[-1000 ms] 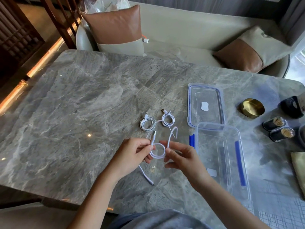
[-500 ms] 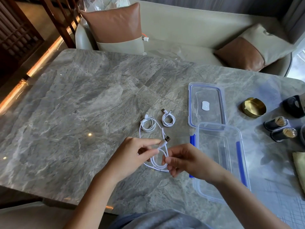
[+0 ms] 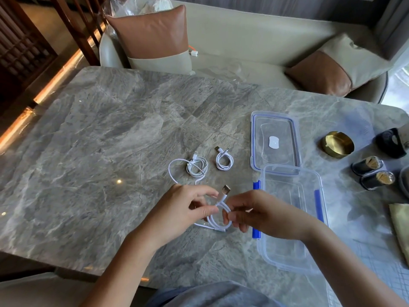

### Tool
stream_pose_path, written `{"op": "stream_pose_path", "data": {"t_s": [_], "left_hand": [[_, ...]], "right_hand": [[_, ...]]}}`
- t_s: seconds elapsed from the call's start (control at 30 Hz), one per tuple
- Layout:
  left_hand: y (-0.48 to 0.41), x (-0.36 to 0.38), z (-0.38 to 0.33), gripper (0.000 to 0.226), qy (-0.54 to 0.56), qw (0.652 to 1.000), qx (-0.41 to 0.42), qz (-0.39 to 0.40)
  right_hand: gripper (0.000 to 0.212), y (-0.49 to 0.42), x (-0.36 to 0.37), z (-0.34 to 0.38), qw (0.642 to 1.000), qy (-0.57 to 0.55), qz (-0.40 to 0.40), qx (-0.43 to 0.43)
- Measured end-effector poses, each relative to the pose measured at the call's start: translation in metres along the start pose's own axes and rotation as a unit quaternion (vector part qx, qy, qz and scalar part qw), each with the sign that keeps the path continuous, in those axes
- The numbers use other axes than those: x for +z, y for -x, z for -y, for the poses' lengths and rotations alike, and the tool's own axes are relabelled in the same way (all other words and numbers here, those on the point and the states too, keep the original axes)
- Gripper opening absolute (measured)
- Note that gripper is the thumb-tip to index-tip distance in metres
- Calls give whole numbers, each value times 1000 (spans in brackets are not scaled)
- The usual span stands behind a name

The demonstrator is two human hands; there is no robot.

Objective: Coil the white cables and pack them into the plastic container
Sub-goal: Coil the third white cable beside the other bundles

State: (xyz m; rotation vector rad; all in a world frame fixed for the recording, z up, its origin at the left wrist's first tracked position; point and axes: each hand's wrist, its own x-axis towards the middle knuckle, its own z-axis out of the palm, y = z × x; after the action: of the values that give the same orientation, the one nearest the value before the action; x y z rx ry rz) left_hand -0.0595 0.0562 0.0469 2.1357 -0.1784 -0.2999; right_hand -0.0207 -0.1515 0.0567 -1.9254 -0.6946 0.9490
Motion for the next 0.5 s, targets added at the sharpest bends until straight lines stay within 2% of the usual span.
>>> {"op": "stream_pose_path", "data": {"t_s": [0.13,0.2,0.27,0.33,0.4,0.5], "left_hand": [[-1,-2,-5,19,-89,990,14,-110],[1,-5,-8,18,-136,981,38,-135],[4,-7,-10,16,-137,979,47,-141],[6,-8,-11,20,-90,988,47,-120],[8,-8,-12,23,1,997,28,-75],[10,-7,-12,19,120,993,1,-18]], "right_hand": [[13,-1,1,0,996,-47,-66,-30],[17,-2,1,0,994,-68,-79,-39],[22,-2,3,1,990,-98,-91,-49],[20,0,5,1,985,-125,-102,-57],[16,0,8,2,980,-148,-115,-66],[15,-1,17,5,968,-190,-146,-75]]}}
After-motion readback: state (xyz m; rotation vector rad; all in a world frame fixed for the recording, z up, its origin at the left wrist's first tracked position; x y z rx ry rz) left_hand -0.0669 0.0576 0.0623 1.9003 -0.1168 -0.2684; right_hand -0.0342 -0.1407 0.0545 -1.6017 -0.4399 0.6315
